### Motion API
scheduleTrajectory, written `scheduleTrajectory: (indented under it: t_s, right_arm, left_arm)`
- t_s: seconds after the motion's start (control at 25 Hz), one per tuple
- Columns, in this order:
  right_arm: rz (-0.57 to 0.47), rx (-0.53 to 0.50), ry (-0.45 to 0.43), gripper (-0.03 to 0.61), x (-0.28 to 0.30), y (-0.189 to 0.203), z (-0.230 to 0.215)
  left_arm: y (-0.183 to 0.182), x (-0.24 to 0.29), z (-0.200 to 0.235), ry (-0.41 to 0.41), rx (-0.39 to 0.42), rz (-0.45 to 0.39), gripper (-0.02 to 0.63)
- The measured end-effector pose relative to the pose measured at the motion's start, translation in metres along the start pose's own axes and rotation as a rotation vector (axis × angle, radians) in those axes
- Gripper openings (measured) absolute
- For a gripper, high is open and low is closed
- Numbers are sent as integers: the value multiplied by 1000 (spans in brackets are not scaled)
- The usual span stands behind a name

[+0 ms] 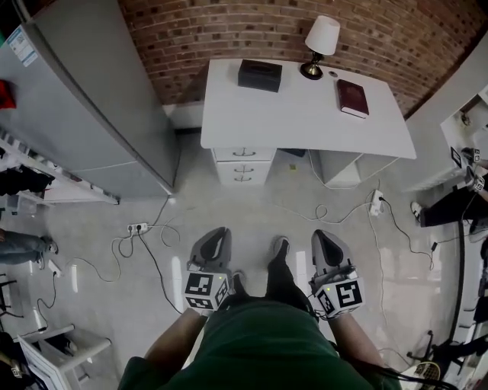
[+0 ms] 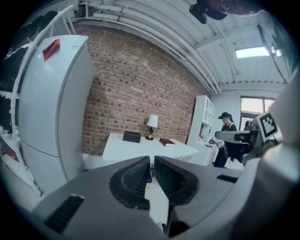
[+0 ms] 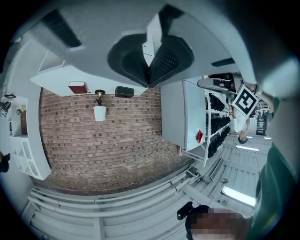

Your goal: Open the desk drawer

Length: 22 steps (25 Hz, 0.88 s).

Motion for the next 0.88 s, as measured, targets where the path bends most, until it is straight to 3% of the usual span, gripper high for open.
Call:
scheduleTrajectory:
  t_s: [0.28,0.52,0.88]
  right_arm:
    - [6,12,-134,2,83,6,-69]
    - [39,-2,-260,0,147,13,-135]
    - [91,-17,-359,0,228,43,-169]
  left_arm:
    - [-3,93,8,-103,31,28,26]
    - [8,174,6,-156,-90,72,28]
    - [44,256,42,-220,-173,142,28]
Point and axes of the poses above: the fingertips, and each gripper's own axes: x forward along the fingers, z to its left, y out of its underside, the point moved 1 cm from there along -x, backward along the fingers, and after that the axes turned 7 degrees about -y, right-handed, at the moved point
